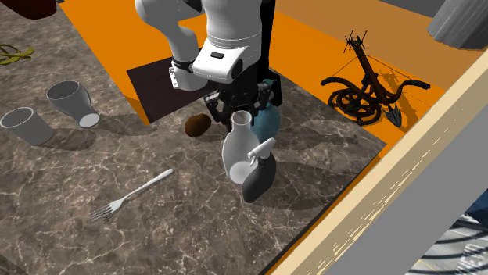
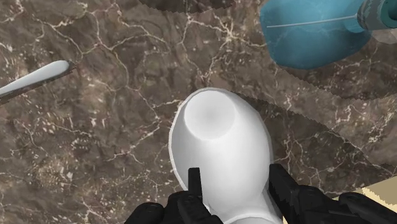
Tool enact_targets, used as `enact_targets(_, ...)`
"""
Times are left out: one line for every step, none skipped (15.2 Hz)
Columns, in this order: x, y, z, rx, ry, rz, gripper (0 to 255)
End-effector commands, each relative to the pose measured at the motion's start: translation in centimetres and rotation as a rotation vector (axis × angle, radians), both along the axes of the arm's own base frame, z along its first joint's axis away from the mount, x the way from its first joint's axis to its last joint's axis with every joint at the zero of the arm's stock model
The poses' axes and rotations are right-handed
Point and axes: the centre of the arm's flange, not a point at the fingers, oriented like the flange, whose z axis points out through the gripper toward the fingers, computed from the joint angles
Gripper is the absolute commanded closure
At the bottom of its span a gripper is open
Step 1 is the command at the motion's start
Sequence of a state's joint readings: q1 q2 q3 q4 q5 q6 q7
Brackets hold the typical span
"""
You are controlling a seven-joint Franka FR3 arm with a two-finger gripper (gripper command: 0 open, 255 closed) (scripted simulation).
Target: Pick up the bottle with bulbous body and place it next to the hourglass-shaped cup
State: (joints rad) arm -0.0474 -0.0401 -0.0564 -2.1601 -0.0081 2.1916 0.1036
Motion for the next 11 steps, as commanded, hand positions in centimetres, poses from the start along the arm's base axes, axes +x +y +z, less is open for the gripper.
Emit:
enact_targets(0.0, 0.0, 0.0, 0.000, 0.000, 0.000, 255)
enact_targets(0.0, 0.0, 0.0, 0.000, 0.000, 0.000, 255)
enact_targets(0.0, 0.0, 0.0, 0.000, 0.000, 0.000, 255)
enact_targets(0.0, 0.0, 0.0, 0.000, 0.000, 0.000, 255)
enact_targets(0.0, 0.0, 0.0, 0.000, 0.000, 0.000, 255)
enact_targets(0.0, 0.0, 0.0, 0.000, 0.000, 0.000, 255)
enact_targets(0.0, 0.0, 0.5, 0.000, 0.000, 0.000, 255)
enact_targets(0.0, 0.0, 1.0, 0.000, 0.000, 0.000, 255)
enact_targets(0.0, 0.0, 1.6, 0.000, 0.000, 0.000, 255)
enact_targets(0.0, 0.0, 2.1, 0.000, 0.000, 0.000, 255)
enact_targets(0.0, 0.0, 2.6, 0.000, 0.000, 0.000, 255)
